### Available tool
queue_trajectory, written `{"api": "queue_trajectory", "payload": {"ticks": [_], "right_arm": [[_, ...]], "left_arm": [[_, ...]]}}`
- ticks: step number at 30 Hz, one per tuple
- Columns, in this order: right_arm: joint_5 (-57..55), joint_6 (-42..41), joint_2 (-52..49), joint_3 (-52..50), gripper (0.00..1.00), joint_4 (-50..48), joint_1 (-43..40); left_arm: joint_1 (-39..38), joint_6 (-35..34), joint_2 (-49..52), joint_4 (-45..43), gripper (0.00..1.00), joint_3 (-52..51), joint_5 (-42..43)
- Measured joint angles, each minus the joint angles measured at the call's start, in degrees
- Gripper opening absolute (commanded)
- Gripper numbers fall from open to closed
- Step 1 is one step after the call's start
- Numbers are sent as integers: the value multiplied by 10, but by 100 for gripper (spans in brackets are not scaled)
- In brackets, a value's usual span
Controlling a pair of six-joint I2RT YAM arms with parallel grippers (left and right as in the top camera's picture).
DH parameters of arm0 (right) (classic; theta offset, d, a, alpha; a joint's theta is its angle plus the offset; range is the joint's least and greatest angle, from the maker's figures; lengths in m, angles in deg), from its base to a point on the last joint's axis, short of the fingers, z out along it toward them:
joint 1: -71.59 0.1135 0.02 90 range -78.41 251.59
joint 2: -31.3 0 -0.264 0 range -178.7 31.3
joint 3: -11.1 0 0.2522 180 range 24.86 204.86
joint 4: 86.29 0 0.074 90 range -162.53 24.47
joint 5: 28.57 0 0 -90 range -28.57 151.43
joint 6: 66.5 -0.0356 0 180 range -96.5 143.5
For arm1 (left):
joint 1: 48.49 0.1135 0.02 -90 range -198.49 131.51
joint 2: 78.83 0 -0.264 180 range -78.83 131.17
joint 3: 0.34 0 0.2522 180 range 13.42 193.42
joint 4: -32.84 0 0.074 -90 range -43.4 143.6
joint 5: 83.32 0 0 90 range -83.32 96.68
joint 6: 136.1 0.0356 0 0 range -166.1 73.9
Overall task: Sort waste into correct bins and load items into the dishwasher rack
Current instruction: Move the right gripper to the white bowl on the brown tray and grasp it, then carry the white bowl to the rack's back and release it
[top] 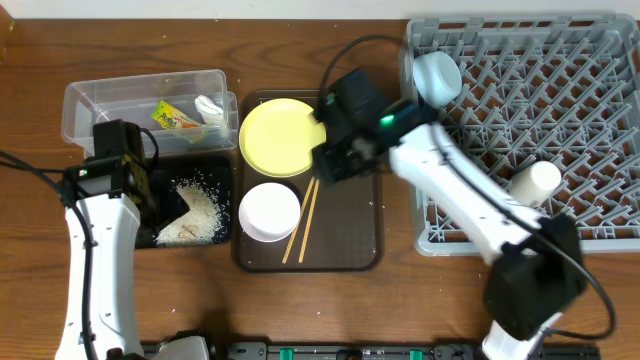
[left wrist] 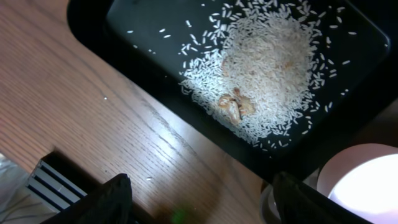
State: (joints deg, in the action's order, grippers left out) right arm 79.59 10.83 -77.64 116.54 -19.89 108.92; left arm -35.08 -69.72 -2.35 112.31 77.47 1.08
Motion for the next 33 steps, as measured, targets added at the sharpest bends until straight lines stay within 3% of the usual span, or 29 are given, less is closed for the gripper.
{"api": "queue_trajectory", "payload": {"ticks": [4,9,11,14,15,25,33], "right_arm": [[-3,-21,-41,0,48,-3,45],[-14,-54,-99,0,33,-18,80],[-19,-66,-118,0,24,-26,86],[-32,-89,-139,0,3,-34,88],[-37,-94,-142,0,1,-36,88],[-91,-99,-130,13,1,-26,71],[-242,-69,14,38,1,-24,-17]], "left_arm": [[0,-2,0,0,76,0,-3],[0,-2,0,0,76,0,-4],[0,-2,0,0,76,0,-4],[0,-2,0,0,76,0,-4],[0,-2,0,0,76,0,-4],[0,-2,0,1,76,0,-4],[0,-2,0,0,76,0,-4]]}}
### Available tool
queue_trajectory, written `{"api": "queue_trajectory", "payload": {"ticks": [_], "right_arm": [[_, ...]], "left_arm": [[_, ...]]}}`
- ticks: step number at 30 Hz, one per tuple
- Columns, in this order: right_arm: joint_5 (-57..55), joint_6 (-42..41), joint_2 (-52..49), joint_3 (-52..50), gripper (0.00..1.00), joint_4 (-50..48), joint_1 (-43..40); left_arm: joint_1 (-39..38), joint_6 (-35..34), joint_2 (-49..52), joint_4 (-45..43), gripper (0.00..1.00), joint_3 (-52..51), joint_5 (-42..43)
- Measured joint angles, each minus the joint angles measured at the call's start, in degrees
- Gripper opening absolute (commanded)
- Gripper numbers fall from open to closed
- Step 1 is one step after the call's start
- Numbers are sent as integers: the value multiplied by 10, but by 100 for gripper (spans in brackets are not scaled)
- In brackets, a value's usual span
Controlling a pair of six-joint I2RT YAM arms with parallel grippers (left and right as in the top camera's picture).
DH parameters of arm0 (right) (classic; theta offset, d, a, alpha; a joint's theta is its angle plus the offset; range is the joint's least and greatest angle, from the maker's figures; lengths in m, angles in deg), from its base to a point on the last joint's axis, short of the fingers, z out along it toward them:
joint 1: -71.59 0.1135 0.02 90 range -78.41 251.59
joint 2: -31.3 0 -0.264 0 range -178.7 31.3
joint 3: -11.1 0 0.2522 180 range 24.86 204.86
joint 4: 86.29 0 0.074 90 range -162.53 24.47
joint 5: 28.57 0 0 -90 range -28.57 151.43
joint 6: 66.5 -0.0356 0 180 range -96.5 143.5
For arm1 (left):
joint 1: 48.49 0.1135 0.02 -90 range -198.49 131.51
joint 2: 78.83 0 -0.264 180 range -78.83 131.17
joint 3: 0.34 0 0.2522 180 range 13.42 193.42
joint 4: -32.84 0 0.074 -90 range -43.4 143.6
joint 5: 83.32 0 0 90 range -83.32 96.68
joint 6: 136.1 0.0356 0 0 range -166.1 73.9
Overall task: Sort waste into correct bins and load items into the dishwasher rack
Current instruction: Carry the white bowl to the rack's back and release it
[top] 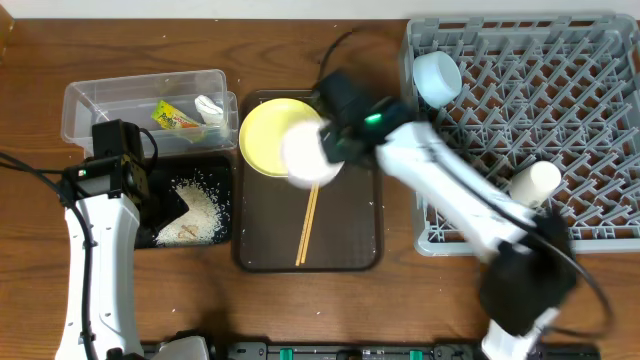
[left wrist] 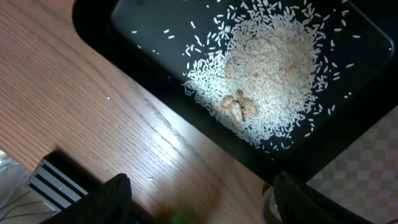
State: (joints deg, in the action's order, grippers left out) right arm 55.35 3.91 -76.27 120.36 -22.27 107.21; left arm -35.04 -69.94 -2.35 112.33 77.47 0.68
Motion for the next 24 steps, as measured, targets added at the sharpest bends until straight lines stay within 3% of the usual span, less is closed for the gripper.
{"api": "queue_trajectory", "payload": {"ticks": [5,11,24], "right_arm": [[-148,70,75,14,1,-49,-78],[-279,192,67,14,1,-151,-159],[-408,390,24,14,1,-371,-290]], "left_arm": [[0,0,0,0,76,0,0],[0,0,0,0,76,0,0],[0,0,0,0,76,0,0]]}}
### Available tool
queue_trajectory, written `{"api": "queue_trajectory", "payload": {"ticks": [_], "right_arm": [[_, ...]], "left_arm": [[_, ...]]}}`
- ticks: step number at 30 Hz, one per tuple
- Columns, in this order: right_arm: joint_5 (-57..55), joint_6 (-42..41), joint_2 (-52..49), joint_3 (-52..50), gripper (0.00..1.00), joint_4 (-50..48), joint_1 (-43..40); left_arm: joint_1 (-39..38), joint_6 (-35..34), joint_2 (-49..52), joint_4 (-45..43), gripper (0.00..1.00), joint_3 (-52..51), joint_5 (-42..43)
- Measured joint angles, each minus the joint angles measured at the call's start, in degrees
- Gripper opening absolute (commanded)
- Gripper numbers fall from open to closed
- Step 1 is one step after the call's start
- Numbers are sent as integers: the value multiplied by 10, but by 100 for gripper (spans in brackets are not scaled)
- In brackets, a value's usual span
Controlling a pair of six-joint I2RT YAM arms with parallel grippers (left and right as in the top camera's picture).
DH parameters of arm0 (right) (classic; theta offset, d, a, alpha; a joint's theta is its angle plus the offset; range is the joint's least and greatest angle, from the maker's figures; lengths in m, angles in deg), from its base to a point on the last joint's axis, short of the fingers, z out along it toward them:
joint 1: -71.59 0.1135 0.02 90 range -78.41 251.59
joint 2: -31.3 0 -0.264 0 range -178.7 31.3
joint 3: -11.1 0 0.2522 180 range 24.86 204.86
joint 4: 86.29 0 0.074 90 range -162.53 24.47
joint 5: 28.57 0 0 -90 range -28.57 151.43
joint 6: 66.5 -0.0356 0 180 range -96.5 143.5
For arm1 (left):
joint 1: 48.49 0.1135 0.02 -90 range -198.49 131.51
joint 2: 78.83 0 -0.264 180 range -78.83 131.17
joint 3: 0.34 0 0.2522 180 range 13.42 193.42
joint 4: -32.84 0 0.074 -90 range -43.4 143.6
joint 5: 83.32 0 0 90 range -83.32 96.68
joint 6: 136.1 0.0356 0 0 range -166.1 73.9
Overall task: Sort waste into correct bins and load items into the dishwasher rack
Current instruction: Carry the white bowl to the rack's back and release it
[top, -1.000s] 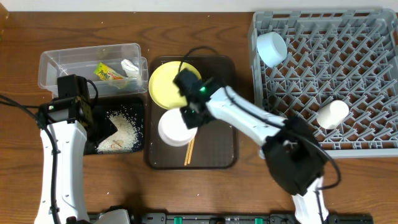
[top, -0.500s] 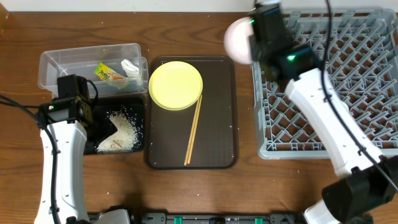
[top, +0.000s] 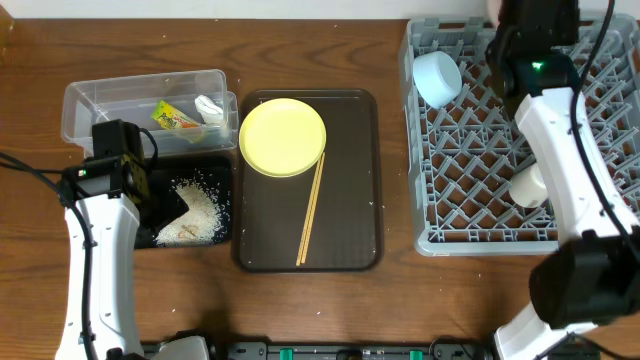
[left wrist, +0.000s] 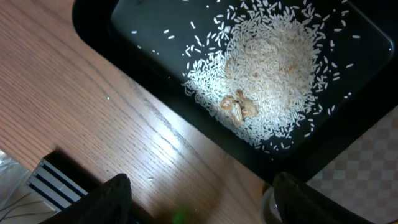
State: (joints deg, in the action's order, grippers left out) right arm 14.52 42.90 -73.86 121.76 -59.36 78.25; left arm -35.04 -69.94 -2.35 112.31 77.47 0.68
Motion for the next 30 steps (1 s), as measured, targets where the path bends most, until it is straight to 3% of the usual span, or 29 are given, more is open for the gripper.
{"api": "queue_trajectory", "payload": {"ticks": [12,30], "right_arm": [[-131,50,-135,0,1,-107,-17],[-155,45,-194,0,1,-69,3]], "left_arm": [[0,0,0,0,76,0,0],[0,0,0,0,76,0,0]]}}
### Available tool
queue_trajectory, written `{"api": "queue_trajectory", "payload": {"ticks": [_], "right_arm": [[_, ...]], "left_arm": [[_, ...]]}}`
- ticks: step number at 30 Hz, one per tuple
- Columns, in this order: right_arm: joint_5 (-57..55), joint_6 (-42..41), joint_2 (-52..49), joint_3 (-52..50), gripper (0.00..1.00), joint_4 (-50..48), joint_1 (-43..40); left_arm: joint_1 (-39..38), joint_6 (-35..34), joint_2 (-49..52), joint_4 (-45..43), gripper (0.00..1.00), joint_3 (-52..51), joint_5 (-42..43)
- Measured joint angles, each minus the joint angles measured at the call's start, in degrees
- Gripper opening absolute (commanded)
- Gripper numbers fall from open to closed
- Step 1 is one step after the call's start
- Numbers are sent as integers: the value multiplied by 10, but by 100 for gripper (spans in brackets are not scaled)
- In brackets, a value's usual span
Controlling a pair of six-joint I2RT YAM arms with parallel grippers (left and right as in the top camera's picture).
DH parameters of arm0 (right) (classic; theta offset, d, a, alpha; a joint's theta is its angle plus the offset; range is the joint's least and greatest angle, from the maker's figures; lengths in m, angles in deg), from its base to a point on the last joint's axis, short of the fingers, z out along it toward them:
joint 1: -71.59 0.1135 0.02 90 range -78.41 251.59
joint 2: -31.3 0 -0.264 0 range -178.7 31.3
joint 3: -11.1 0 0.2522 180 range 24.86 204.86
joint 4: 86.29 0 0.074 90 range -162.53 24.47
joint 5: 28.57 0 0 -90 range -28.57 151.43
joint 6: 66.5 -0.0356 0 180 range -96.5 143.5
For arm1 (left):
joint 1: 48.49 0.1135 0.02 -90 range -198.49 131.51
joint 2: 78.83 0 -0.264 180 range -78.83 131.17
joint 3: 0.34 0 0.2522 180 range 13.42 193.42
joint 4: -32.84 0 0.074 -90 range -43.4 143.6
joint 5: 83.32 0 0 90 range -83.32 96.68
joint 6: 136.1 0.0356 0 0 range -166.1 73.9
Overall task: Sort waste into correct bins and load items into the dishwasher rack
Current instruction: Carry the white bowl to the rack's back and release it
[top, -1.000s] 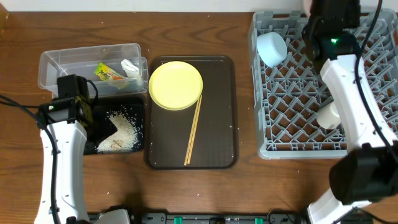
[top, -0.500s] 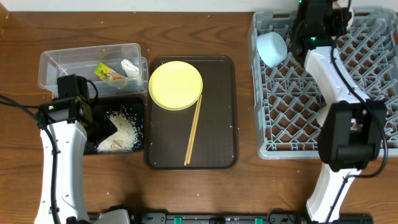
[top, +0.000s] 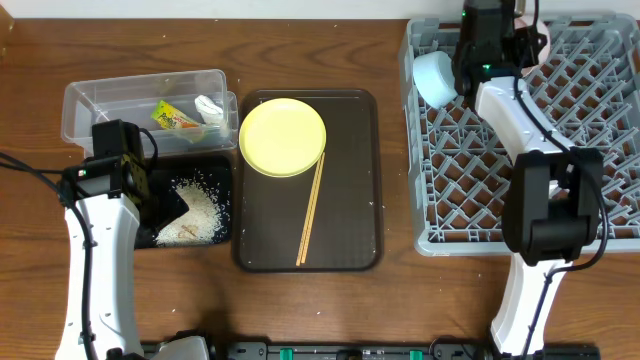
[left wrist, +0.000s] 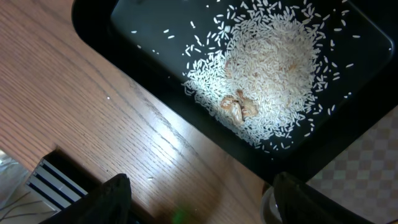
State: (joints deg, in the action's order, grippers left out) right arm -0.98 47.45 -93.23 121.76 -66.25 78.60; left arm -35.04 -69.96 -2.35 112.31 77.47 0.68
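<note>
My right gripper reaches to the far edge of the grey dishwasher rack, shut on the white bowl, of which only a pale rim shows. A light blue cup lies in the rack's far left corner. A yellow plate and a pair of chopsticks rest on the brown tray. My left gripper hangs open and empty above the wood, beside the black bin holding rice.
A clear plastic bin with wrappers stands behind the black bin. The right arm lies along the rack's middle and covers part of it. Bare wood runs along the table's front edge.
My right gripper has shifted left along the rack's far edge, and the bowl's rim now shows over the rack. The arm now covers the white cup in the rack. The left arm is unmoved.
The white bowl sat on the tray with my right gripper beside the plate. Then the gripper held the bowl lifted over the plate. Then it was at the rack's far edge, bowl nearly out of view, and now it holds the bowl over the rack's far row.
</note>
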Motion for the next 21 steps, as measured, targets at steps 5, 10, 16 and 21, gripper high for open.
{"api": "queue_trajectory", "payload": {"ticks": [5,10,16,21], "right_arm": [[-16,-47,0,3,1,60,14],[-30,-106,1,8,1,123,18],[-47,-190,2,10,4,219,29],[7,-254,2,10,17,304,43]], "left_arm": [[0,0,0,0,76,0,0],[0,0,0,0,76,0,0],[0,0,0,0,76,0,0],[0,0,0,0,76,0,0]]}}
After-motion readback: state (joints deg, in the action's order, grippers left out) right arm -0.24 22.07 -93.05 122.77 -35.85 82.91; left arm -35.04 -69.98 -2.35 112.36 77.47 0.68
